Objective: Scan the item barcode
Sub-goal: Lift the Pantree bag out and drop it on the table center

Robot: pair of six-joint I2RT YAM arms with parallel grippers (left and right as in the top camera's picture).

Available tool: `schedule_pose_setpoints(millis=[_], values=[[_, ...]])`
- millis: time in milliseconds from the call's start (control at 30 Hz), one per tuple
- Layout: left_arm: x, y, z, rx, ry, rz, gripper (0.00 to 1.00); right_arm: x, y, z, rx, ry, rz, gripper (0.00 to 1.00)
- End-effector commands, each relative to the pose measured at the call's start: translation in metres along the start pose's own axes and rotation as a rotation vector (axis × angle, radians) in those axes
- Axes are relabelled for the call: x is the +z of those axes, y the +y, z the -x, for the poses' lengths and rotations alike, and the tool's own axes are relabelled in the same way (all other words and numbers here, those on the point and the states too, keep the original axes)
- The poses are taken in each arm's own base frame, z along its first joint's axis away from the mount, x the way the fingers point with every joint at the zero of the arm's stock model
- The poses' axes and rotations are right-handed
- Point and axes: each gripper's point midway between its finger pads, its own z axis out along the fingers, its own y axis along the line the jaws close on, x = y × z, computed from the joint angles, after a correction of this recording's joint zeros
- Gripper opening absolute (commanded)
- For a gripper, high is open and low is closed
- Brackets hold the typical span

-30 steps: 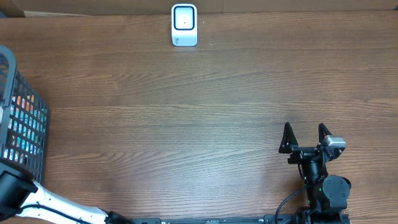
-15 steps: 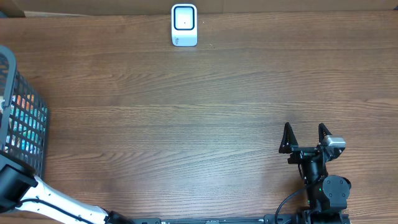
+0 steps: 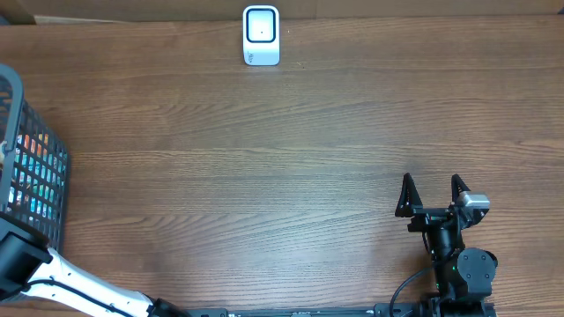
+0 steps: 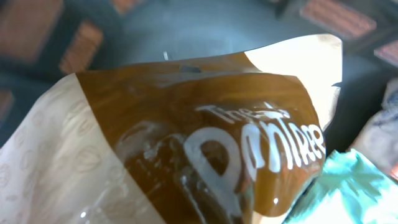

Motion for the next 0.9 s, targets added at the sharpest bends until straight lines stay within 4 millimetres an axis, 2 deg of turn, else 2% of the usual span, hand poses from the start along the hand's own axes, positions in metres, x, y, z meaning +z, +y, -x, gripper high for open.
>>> schedule_pose_setpoints(millis=[0,67,167,300,400,467,567,600,633,700,733,800,867], values=[[0.009,-0.004,-0.025,-0.07,0.124,0.023,0.04,0.0,-0.004,-0.002,-0.004,-0.004,-0.016,1.0],[-0.019,-0.004,-0.004,-0.067,0.079,0.038,0.04,0.0,-0.004,-0.002,-0.004,-0.004,-0.016,1.0],[-0.075,-0.009,0.034,-0.038,-0.029,0.069,0.04,0.0,-0.004,-0.002,-0.004,-0.004,-0.016,1.0],[-0.161,-0.025,0.083,-0.035,-0.215,0.111,0.04,0.0,-0.004,-0.002,-0.004,-0.004,-0.016,1.0],[-0.229,-0.044,0.109,-0.093,-0.372,0.12,0.04,0.0,-0.004,-0.002,-0.004,-0.004,-0.016,1.0],[-0.271,-0.057,0.12,-0.162,-0.468,0.106,0.04,0.0,-0.004,-0.002,-0.004,-0.004,-0.016,1.0],[-0.329,-0.081,0.127,-0.253,-0.594,0.062,0.04,0.0,-0.004,-0.002,-0.004,-0.004,-0.016,1.0],[-0.364,-0.101,0.128,-0.29,-0.666,0.019,0.04,0.0,-0.004,-0.002,-0.004,-0.004,-0.016,1.0],[-0.379,-0.112,0.126,-0.299,-0.694,-0.003,0.04,0.0,-0.004,-0.002,-0.004,-0.004,-0.016,1.0],[-0.404,-0.136,0.122,-0.291,-0.733,-0.053,0.04,0.0,-0.004,-0.002,-0.004,-0.004,-0.016,1.0],[-0.415,-0.154,0.118,-0.265,-0.743,-0.1,0.04,0.0,-0.004,-0.002,-0.004,-0.004,-0.016,1.0],[-0.435,-0.197,0.107,-0.186,-0.744,-0.224,0.04,0.0,-0.004,-0.002,-0.004,-0.004,-0.016,1.0],[-0.444,-0.24,0.091,-0.11,-0.706,-0.349,0.04,0.0,-0.004,-0.002,-0.004,-0.004,-0.016,1.0]])
